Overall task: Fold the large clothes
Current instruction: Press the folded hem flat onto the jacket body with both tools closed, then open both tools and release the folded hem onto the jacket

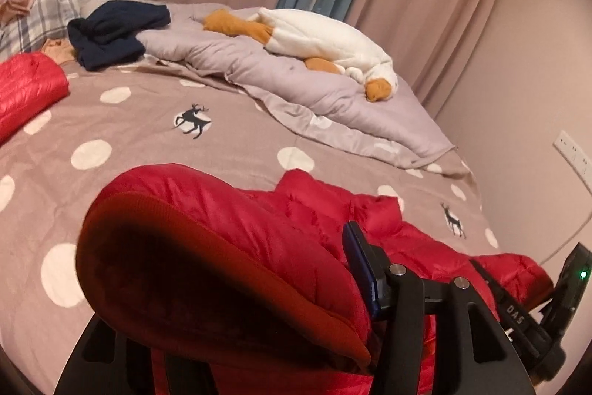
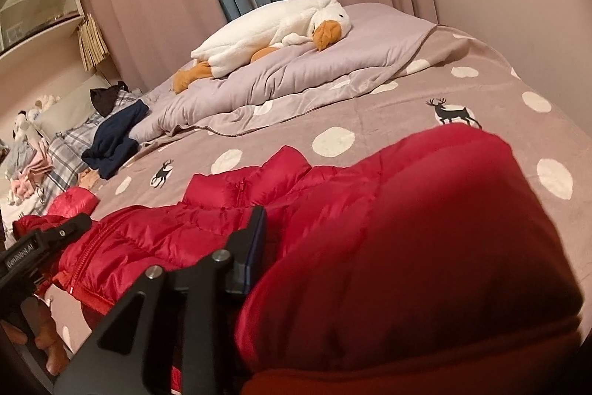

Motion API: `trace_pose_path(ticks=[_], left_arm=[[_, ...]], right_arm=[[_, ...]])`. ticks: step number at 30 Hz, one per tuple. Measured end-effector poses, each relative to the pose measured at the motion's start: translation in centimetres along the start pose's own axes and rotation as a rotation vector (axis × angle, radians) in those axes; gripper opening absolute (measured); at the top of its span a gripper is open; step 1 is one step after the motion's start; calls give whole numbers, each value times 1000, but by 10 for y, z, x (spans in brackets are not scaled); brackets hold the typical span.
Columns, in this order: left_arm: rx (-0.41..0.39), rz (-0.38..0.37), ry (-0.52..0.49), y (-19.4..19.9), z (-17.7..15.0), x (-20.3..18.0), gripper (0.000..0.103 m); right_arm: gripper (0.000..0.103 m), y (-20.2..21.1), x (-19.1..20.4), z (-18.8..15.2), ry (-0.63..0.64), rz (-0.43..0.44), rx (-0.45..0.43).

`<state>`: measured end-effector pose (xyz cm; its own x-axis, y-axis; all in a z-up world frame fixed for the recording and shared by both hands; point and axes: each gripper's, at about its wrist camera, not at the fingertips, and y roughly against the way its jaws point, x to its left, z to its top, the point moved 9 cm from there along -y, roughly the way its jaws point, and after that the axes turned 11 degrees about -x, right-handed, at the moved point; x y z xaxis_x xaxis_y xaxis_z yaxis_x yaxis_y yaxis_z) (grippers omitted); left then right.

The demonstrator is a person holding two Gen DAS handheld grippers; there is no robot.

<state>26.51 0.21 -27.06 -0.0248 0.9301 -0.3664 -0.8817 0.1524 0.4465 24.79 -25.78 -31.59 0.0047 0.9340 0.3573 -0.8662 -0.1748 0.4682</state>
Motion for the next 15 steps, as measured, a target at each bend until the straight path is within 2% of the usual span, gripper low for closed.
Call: trace_pose_path(ticks=[2,7,9,13,15], left_arm=[[6,2,1,-2,-1,0,56],[3,-20,5,-1,-2,-3,75],[-3,-32,11,1,-1,-4,78],[-17,-46,38,2,2,-4,88],[-40,-36,73,6,5,0,89]], right_arm=[[42,0,2,0,-6,9,-2],[50,0,3,0,-26,23,-5],[55,-1,2,1,-40,30,-10],[72,7,6,5,-50,62,-35],[78,15,10,11,-38,80,-72]])
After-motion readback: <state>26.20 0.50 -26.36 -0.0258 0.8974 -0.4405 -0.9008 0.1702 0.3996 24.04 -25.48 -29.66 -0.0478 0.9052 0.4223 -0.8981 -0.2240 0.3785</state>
